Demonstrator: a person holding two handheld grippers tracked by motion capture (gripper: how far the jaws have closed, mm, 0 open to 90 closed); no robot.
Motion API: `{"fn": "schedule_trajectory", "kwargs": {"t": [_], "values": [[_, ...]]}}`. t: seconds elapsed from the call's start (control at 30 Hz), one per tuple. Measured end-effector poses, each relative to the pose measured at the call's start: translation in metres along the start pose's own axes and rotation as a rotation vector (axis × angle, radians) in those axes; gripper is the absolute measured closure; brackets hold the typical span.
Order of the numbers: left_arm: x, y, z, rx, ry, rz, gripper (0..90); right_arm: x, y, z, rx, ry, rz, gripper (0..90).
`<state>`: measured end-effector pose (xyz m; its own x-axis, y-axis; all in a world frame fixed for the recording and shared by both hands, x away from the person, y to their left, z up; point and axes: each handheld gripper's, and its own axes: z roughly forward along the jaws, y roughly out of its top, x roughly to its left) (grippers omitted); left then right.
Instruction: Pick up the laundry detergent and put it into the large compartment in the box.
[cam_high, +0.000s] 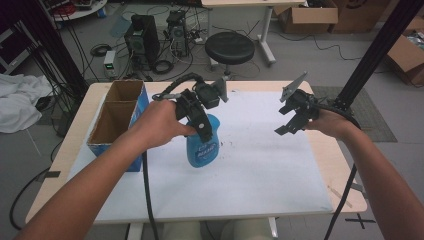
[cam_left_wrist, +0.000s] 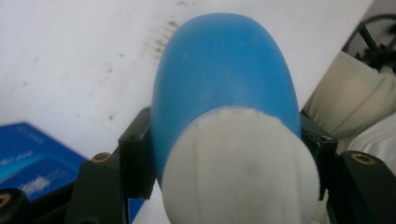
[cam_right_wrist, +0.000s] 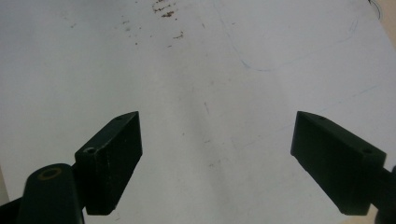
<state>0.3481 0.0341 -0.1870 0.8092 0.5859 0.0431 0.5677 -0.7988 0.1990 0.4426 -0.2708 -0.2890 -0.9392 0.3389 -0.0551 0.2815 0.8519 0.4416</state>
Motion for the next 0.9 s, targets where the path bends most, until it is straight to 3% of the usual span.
{"fn": "schedule_trajectory", "kwargs": {"t": [0.27, 0.53, 0.73, 0.9], "values": [[0.023, -0.010, -0.028, 0.011, 0.039, -0.150, 38.0, 0.000, 0.000, 0.001, 0.003, 0.001, -0.004, 16.3], [0.047, -0.019, -0.049, -0.014, 0.077, -0.349, 38.0, 0.000, 0.001, 0.000, -0.002, 0.003, -0.010, 16.3], [0.065, -0.026, -0.063, -0.017, 0.096, -0.466, 38.1, 0.000, 0.002, 0.000, 0.001, 0.002, -0.017, 16.3], [0.078, -0.033, -0.072, -0.011, 0.100, -0.539, 38.1, 0.000, 0.002, 0.000, -0.004, 0.002, -0.019, 16.2]]}}
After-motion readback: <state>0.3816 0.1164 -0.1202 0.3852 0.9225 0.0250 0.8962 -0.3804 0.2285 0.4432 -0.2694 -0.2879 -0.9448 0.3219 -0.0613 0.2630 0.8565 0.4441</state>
